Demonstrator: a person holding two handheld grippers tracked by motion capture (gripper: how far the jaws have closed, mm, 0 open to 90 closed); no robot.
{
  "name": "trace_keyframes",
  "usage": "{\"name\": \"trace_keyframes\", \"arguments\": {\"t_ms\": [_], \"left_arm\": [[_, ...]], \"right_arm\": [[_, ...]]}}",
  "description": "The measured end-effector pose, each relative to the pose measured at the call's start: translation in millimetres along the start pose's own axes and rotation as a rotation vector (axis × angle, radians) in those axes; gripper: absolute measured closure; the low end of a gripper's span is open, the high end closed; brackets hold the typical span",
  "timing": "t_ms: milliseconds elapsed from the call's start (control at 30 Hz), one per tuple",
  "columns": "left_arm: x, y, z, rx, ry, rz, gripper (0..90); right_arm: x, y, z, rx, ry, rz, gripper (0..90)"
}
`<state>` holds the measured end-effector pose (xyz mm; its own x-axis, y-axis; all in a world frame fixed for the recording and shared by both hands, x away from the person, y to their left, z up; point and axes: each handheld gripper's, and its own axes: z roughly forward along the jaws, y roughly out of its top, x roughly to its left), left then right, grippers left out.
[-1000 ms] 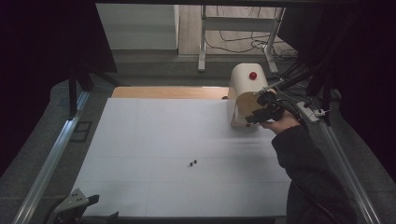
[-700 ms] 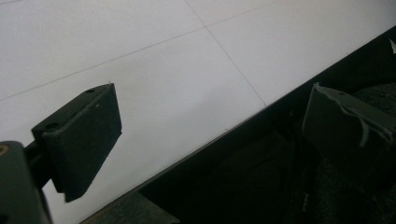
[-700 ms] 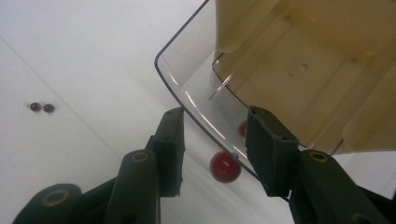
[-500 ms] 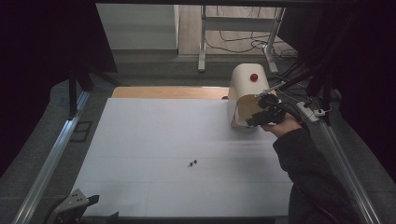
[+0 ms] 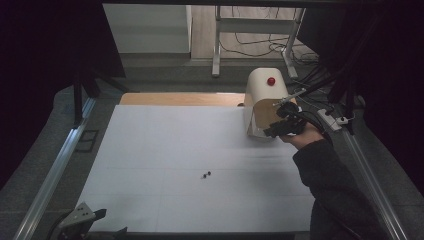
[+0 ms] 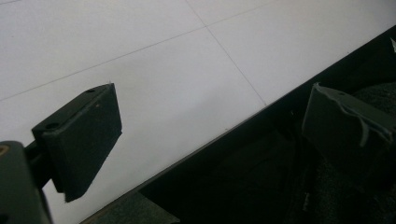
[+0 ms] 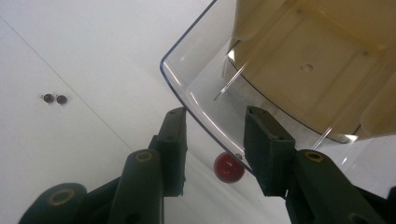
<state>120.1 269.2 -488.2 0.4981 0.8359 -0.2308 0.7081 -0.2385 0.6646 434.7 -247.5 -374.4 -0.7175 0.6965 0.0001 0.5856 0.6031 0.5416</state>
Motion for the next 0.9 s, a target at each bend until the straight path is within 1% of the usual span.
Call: {"name": "trace_keyframes", "arguments": {"t_ms": [200,367,533,667,800,900], "left_arm": [[-0.3,0.1,0.2,0.001,0.002,-0.001,5.4],[-0.3,0.2,0.2,0.002,0.002,0.0,5.5],[-0.2,0.4,0.3,0.002,0.003,-0.001,5.5],[-0.3,0.6,0.4,0.002,0.004,0.0,5.5],[-0.4,1.0,0.5,0.002,0.007,0.004,5.5],[-0.7,1.2,0.4,-0.001,0.008,0.007,5.6]], "right_arm": [[1.8,-3.3,-0.6,0.003,0.007,-0.001,59.5],[1.7,-4.5,-1.6,-0.013,0.005,0.009,57.2],[2.0,-6.8,-7.9,-0.061,-0.013,0.03,48.5],[3.2,-9.7,-14.2,-0.092,-0.014,0.05,41.6],[7.5,-14.9,-20.8,-0.118,-0.026,0.061,32.7],[11.1,-19.5,-23.5,-0.125,-0.044,0.06,23.3]]}}
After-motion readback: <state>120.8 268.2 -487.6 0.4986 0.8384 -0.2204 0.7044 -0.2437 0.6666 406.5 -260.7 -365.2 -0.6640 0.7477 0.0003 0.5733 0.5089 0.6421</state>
